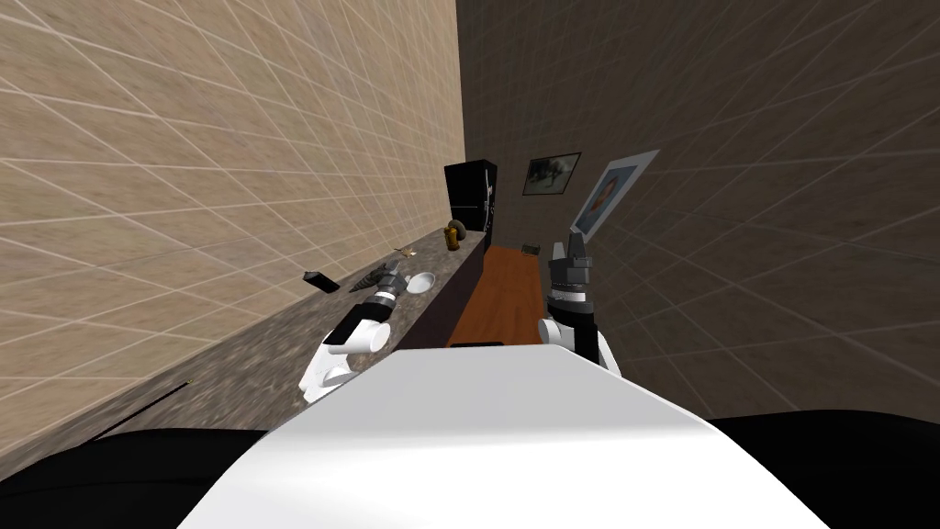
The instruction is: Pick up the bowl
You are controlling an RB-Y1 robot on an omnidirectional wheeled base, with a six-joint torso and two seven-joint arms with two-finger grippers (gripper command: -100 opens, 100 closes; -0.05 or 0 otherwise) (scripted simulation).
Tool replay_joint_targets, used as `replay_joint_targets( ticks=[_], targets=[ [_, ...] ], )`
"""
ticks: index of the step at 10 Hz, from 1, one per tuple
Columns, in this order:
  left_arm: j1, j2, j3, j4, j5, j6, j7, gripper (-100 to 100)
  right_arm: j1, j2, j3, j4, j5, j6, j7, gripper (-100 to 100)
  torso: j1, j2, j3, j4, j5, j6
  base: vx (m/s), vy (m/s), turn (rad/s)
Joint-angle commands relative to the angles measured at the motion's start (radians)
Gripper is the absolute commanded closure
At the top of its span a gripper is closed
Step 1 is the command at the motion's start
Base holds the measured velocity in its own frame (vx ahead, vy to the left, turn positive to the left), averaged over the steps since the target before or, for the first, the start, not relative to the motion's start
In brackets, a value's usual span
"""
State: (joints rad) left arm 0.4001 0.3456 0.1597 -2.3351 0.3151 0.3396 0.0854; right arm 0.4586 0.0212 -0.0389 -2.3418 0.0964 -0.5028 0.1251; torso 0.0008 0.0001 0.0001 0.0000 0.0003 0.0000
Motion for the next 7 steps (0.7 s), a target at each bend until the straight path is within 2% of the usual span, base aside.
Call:
replay_joint_targets(
  ticks=[1,3,6,7],
  targets=[
    [-0.007,0.013,0.010,0.004,0.024,0.050,0.004,-100,0.000,0.000,0.000,0.000,0.000,0.000,0.000,0,0.000,0.000,0.000,0.000,0.000,0.000,-0.004,0.014,-0.009],
    [-0.007,0.013,0.010,0.004,0.024,0.089,0.004,-100,0.000,0.000,0.000,0.000,0.000,0.000,0.000,0,0.000,0.000,0.000,0.000,0.000,0.000,-0.001,0.005,-0.003],
    [-0.020,0.036,0.027,0.012,0.068,0.186,0.012,-100,0.000,0.000,0.000,0.000,0.000,0.000,0.000,0,0.000,0.000,0.000,0.000,0.000,0.000,-0.002,0.011,-0.008],
    [-0.020,0.036,0.027,0.012,0.068,0.213,0.012,-100,0.000,0.000,0.000,0.000,0.000,0.000,0.000,0,0.000,0.000,0.000,0.000,0.000,0.000,-0.002,0.013,-0.007]
  ],
)
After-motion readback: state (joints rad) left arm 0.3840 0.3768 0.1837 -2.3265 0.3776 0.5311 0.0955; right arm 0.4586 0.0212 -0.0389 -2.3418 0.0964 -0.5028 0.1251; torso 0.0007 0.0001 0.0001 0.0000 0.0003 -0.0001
